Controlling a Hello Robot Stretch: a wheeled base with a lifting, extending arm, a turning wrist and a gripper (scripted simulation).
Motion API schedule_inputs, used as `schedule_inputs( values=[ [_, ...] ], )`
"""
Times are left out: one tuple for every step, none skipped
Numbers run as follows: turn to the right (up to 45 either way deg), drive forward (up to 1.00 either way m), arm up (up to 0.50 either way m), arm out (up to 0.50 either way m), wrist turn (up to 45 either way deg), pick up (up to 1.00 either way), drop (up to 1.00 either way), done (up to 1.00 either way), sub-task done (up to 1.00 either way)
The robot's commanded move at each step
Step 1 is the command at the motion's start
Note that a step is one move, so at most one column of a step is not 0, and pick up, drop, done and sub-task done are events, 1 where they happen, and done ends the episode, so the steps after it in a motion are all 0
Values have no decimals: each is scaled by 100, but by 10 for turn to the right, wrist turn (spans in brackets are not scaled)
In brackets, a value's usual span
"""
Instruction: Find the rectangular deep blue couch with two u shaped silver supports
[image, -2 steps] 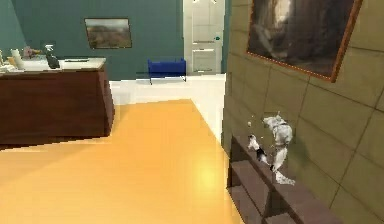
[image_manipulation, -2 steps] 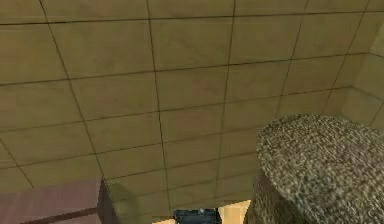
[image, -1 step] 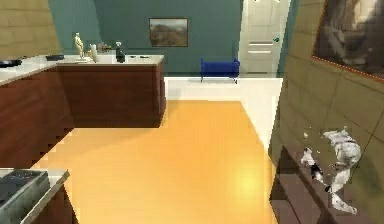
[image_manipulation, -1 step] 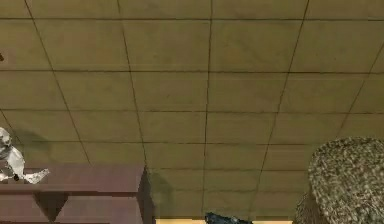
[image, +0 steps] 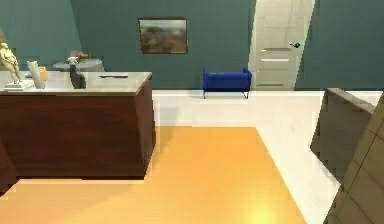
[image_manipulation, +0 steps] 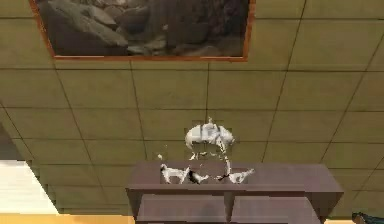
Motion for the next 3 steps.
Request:
schedule_inputs(
  values=[
    [0, 100, 0, 0, 0, 0, 0, 0, 0],
    [0, 100, 0, 0, 0, 0, 0, 0, 0],
    [-30, 0, 0, 0, 0, 0, 0, 0, 0]
  ],
)
